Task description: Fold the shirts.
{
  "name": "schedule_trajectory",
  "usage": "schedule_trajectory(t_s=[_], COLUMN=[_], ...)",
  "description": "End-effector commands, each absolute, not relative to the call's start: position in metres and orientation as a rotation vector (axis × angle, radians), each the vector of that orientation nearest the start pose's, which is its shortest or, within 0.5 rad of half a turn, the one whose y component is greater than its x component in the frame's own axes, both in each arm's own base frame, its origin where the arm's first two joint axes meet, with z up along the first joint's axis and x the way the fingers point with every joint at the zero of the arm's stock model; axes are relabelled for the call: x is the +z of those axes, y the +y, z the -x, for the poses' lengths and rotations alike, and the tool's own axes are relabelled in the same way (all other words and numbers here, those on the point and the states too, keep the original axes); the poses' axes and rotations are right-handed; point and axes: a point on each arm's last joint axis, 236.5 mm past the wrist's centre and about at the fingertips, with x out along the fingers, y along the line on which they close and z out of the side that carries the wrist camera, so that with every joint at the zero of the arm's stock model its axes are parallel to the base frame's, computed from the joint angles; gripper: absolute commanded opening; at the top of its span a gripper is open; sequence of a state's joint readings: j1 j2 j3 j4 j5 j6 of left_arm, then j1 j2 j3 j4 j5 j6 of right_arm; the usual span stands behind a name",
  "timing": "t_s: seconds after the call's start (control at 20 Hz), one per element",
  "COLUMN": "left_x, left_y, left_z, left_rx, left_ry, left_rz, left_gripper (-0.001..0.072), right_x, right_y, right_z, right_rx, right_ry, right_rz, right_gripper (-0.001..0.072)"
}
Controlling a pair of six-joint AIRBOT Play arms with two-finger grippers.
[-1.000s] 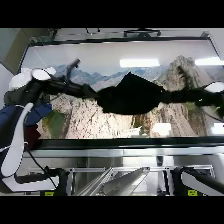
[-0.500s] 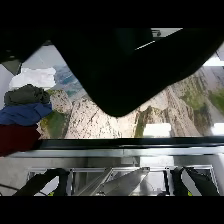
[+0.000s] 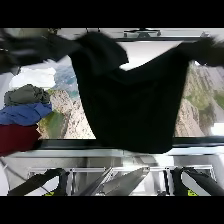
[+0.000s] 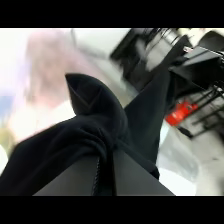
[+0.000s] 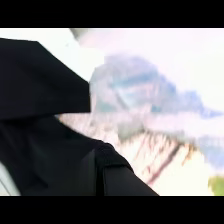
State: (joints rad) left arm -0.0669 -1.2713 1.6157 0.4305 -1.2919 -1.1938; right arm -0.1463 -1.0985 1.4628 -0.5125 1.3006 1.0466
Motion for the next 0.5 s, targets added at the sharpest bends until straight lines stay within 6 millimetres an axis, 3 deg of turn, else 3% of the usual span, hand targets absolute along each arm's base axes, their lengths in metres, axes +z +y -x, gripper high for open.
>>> schedule_trajectory(t_s=[0.0,0.1,0.2,0.25,0.3,0.35,0.4,0.45], left_x=[0.149,0.079,0.024,0.009,0.002,0.004,0.011,0.022], left_y=[-0.230,-0.230,-0.223,-0.221,-0.216,-0.212,-0.205,-0.196], left_z=[-0.422,-0.448,-0.475,-0.483,-0.491,-0.494,-0.494,-0.491], left_rx=[-0.944,-0.875,-0.788,-0.776,-0.782,-0.813,-0.853,-0.889], left_ry=[0.955,1.020,1.054,1.070,1.082,1.096,1.108,1.117], left_rz=[0.572,0.612,0.638,0.648,0.656,0.659,0.651,0.649], left_gripper=[0.0020,0.0020,0.0045,0.0347,0.0686,0.0714,0.0713,0.0712], right_x=[0.140,0.068,0.013,-0.003,-0.013,-0.013,-0.005,0.010], right_y=[0.143,0.129,0.113,0.108,0.102,0.096,0.089,0.082], right_z=[-0.410,-0.439,-0.468,-0.481,-0.492,-0.500,-0.504,-0.506], right_rx=[0.730,0.618,0.510,0.485,0.464,0.457,0.459,0.474], right_ry=[0.862,0.938,0.965,0.954,0.948,0.940,0.925,0.909], right_rz=[-0.443,-0.511,-0.556,-0.550,-0.552,-0.555,-0.555,-0.555], right_gripper=[0.0016,0.0016,0.0017,0.0025,0.0120,0.0378,0.0470,0.0467])
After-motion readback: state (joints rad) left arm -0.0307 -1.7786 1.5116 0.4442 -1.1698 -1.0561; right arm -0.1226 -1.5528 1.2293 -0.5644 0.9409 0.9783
